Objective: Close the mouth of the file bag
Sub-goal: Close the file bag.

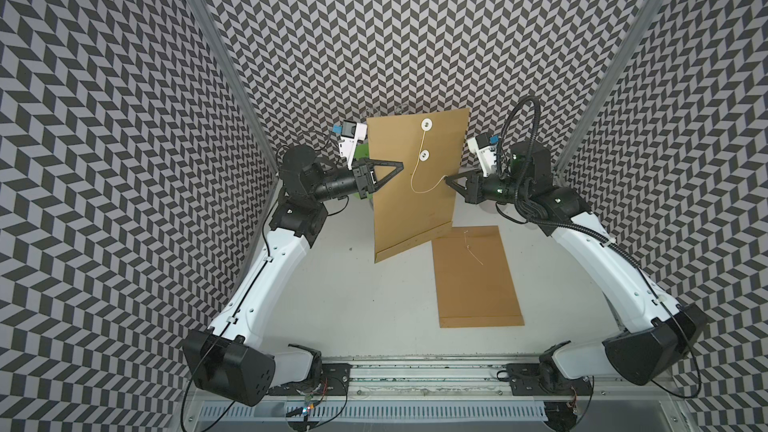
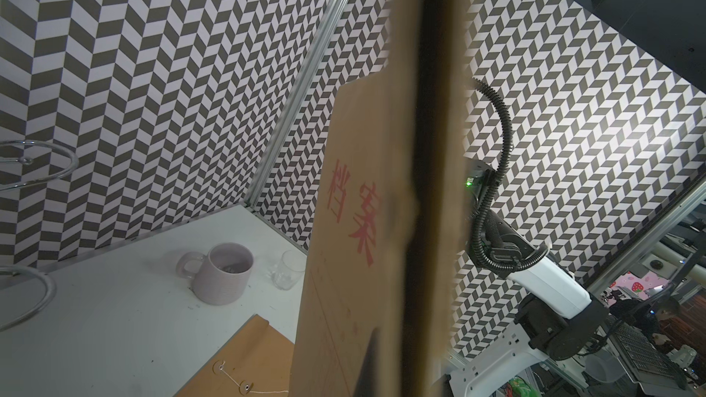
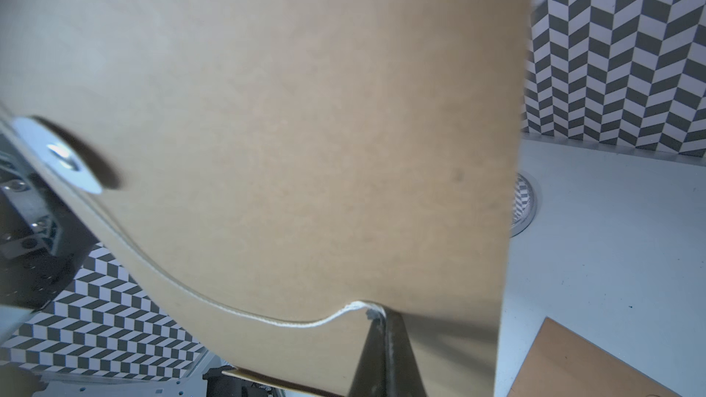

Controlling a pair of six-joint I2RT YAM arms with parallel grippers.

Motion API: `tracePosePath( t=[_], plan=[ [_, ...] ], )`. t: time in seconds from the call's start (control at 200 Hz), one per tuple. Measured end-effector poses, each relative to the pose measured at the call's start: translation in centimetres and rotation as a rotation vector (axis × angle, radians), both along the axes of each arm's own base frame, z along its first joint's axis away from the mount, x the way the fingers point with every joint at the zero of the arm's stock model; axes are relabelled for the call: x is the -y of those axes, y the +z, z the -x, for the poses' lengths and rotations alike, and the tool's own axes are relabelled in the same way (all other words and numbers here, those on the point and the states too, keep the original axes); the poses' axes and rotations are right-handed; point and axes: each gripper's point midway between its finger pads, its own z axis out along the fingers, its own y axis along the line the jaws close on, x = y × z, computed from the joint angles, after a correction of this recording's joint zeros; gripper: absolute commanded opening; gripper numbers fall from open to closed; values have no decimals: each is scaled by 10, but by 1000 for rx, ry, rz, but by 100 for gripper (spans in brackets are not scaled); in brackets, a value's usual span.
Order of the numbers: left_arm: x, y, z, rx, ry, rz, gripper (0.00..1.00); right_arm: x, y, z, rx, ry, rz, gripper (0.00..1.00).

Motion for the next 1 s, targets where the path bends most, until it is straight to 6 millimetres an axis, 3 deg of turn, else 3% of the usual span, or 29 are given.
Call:
tracePosePath(
  t=[0.711,1.002],
  plan=[
    [1,2,4,6,-12,0,0,48,11,-29,11,-175,12,0],
    [2,1,6,6,-21,-1,0,53,26,-31,39,-197,1,0]
  ],
)
